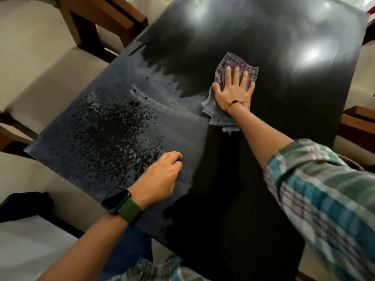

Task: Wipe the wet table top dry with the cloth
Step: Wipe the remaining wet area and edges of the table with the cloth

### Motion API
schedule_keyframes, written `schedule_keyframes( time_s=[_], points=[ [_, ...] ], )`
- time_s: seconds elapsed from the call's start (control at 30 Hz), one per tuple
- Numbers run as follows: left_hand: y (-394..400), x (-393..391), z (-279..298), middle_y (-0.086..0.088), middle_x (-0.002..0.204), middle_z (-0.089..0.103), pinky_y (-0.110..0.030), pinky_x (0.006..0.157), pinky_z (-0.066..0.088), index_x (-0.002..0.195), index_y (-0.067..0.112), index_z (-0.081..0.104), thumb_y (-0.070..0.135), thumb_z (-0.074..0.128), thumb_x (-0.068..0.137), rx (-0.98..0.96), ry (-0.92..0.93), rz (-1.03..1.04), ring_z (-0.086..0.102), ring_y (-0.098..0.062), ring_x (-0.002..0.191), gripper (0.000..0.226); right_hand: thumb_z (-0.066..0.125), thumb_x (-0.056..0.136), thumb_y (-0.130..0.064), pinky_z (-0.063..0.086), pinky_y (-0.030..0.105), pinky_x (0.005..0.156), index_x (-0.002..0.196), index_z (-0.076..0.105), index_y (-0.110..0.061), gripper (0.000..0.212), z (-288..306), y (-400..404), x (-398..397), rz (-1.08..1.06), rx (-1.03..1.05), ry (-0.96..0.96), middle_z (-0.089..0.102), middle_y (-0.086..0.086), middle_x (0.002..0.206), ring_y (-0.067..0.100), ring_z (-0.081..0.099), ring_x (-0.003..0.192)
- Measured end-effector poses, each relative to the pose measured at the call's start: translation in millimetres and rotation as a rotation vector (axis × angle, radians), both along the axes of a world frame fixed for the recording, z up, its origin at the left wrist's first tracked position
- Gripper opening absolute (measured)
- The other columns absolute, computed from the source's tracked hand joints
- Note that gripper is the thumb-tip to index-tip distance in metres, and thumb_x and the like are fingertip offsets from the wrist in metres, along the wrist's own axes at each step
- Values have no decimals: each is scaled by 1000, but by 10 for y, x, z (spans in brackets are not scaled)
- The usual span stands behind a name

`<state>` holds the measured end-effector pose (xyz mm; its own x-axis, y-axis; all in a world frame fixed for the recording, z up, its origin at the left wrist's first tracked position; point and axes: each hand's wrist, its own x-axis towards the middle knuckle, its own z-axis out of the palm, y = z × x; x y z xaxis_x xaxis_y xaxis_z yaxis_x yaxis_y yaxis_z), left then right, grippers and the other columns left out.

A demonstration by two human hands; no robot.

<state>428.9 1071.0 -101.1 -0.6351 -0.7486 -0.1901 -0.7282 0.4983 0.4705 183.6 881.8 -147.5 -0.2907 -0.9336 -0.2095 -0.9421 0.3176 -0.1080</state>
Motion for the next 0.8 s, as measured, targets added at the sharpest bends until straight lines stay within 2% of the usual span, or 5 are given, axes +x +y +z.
schedule_keyframes(
  time_s=[0.13,0.37,0.53,0.63,0.8],
  points=[
    [12,19,2,-14,140,36,-24,104,28,113,-2,52,-3,44,82,11,18,-4,32,-27,129,33,19,93,-58,-7,56,113,149,1,-32,65,-21,340,288,71,-7,3,-5,5,159,31,-10,144],
    [-41,40,46,-17,115,50,-27,93,37,88,2,55,-6,47,77,19,63,-14,46,-30,112,16,31,88,-53,14,57,109,146,28,-26,64,-5,2585,1058,337,-93,25,26,12,153,37,18,141],
    [-65,41,16,-17,106,53,-28,91,36,85,2,55,-7,50,74,-47,24,-61,50,-32,104,15,28,87,-60,5,55,113,144,32,-30,64,0,1950,810,356,-71,25,18,7,156,33,10,144],
    [-49,43,-10,-14,104,50,-28,88,32,83,5,52,-6,46,77,-57,36,-80,47,-29,101,14,24,86,-64,-3,54,112,143,25,-31,66,-31,1099,509,244,-38,8,3,5,159,29,-3,145],
    [-34,53,10,-15,107,51,-25,88,38,85,1,56,-4,46,81,16,80,-53,48,-29,105,12,26,91,-60,-6,54,114,150,4,-29,71,54,-14,190,194,-6,-22,-4,0,159,25,-8,145]
  ],
)
